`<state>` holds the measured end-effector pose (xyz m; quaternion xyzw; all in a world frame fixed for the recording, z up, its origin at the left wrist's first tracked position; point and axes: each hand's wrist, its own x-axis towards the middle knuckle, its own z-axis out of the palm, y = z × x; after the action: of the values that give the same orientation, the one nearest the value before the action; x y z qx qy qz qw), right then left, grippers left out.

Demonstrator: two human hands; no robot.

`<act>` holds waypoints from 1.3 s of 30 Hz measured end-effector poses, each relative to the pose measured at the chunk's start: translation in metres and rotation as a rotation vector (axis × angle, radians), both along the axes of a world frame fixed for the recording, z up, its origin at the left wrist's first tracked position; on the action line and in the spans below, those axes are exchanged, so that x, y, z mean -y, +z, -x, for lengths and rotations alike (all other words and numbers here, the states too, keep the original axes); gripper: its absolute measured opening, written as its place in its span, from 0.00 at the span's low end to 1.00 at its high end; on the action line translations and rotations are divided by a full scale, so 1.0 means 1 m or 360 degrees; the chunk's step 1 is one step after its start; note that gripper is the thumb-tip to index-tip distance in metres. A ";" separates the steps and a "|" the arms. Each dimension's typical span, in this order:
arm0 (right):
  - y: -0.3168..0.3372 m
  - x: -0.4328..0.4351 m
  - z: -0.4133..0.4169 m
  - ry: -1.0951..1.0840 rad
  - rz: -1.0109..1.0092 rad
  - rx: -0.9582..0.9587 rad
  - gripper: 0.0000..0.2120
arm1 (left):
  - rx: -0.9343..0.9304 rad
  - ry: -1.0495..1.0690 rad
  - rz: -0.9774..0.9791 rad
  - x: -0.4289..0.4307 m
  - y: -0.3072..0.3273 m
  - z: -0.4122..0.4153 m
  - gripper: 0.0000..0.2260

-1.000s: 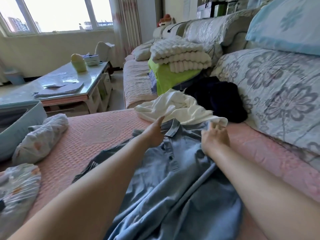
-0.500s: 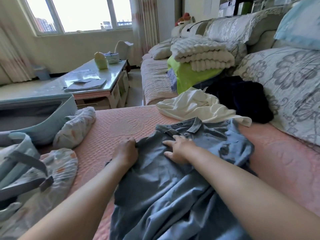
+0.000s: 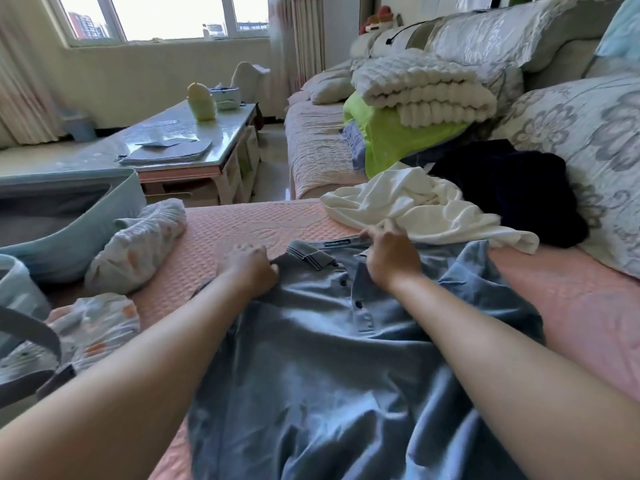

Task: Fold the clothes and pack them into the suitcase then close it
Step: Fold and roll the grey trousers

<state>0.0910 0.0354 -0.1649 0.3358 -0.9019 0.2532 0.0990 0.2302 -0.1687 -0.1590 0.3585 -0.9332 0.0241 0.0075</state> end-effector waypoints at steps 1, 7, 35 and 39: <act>-0.002 -0.003 0.005 -0.0077 -0.0105 0.0014 0.23 | 0.0048 0.0003 -0.0008 -0.001 -0.004 0.007 0.26; -0.005 -0.002 0.029 -0.0140 -0.0890 0.0183 0.29 | -0.0142 -0.0141 0.0189 0.003 -0.010 0.029 0.12; 0.015 -0.026 -0.069 0.0319 -0.0885 0.0207 0.23 | -0.0192 -0.0525 -0.0128 -0.047 0.008 -0.091 0.23; 0.033 -0.051 -0.117 0.0447 -0.0683 0.0288 0.16 | -0.0267 -0.0706 -0.0024 -0.073 0.014 -0.144 0.20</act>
<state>0.2078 0.0868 -0.1321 0.4468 -0.8847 0.0966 -0.0914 0.3744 -0.0953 -0.1454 0.1454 -0.9854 -0.0150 0.0874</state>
